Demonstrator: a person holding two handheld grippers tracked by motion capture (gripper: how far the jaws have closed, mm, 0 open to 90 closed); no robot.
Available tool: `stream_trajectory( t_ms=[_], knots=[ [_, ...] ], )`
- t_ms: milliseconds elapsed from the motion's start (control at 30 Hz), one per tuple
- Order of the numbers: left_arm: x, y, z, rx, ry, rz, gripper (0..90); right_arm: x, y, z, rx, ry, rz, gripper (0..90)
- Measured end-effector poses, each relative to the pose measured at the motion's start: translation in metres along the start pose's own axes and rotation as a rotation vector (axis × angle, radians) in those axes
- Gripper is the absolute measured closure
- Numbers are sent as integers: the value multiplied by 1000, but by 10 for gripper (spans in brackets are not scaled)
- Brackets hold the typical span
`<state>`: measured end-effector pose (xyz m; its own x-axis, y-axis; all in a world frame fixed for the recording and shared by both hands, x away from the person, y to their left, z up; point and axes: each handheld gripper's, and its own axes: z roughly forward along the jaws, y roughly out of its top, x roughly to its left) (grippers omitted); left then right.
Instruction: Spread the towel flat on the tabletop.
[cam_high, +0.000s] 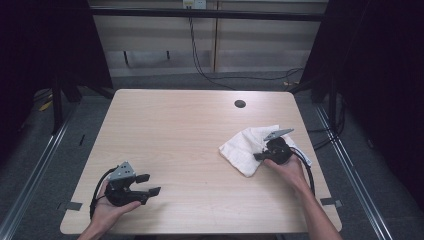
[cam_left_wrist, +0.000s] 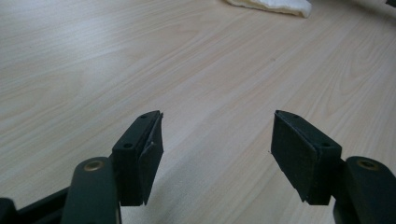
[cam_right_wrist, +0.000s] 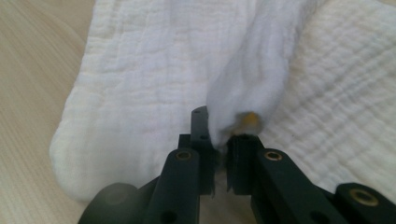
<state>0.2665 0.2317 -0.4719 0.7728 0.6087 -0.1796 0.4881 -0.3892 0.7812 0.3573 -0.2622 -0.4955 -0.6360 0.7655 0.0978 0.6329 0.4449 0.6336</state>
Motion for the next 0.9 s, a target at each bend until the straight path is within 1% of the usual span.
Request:
stream_trajectory(
  t_ms=[67, 133, 167, 200, 233, 267, 300, 367, 400, 433, 467, 500, 533, 567, 600, 633, 667, 733, 767, 800, 833, 867, 900],
  knots=[
    [0, 0, 0, 2, 2, 0, 343, 2, -1, 1, -8, 27, 7, 838],
    [1, 0, 0, 4, 3, -1, 345, 6, -1, 1, -12, 32, 9, 839],
    [0, -1, 1, 7, 6, -8, 347, 9, -1, 1, -9, 32, 20, 839],
    [0, -1, 1, 11, 14, -6, 348, 12, -1, 0, -1, 26, 9, 840],
    [0, -1, 3, 13, 12, -7, 350, 16, -1, 0, 12, 21, -9, 840],
    [0, 0, 4, 18, 12, -7, 356, 20, -1, 0, 10, 19, -19, 840],
    [-1, 1, 6, 17, 10, -5, 364, 26, -2, -1, 13, 24, -24, 840],
    [-2, 5, 9, 18, 8, 4, 368, 32, -3, -1, 15, 28, -26, 841],
    [-3, 9, 12, 16, 4, 10, 374, 33, -4, -2, 19, 35, -31, 841],
    [-4, 11, 14, 11, -7, 4, 389, 35, -4, -2, 21, 38, -29, 842],
    [-5, 14, 17, 19, -9, 4, 394, 36, -5, -2, 17, 47, -10, 843],
    [-5, 14, 17, 19, -9, 4, 395, 37, -5, -1, 7, 78, 7, 844],
    [-10, 18, 23, 24, -29, 21, 409, 38, -6, 0, -5, 77, 1, 844],
    [-12, 20, 27, 29, -29, 35, 414, 41, -6, 0, -2, 72, -3, 844],
    [-15, 23, 32, 32, -40, 43, 414, 43, -7, 0, -6, 83, -8, 844],
    [-16, 26, 35, 34, -48, 44, 424, 47, -7, 1, -14, 90, -14, 844],
    [-18, 29, 39, 35, -52, 47, 431, 50, -7, 1, -9, 90, -22, 844],
    [-20, 36, 48, 32, -61, 52, 450, 57, -7, 3, -7, 119, -48, 843],
    [-22, 39, 52, 36, -70, 55, 450, 60, -6, 4, -13, 131, -51, 843],
    [-24, 42, 55, 39, -81, 60, 452, 63, -5, 5, -8, 144, -56, 843],
    [-26, 44, 57, 34, -84, 65, 459, 66, -3, 6, -6, 144, -65, 843],
    [-28, 44, 58, 34, -96, 68, 469, 69, -2, 7, -3, 146, -73, 843],
    [-30, 44, 58, 38, -103, 78, 476, 72, -1, 9, 0, 155, -75, 843]
  ],
)
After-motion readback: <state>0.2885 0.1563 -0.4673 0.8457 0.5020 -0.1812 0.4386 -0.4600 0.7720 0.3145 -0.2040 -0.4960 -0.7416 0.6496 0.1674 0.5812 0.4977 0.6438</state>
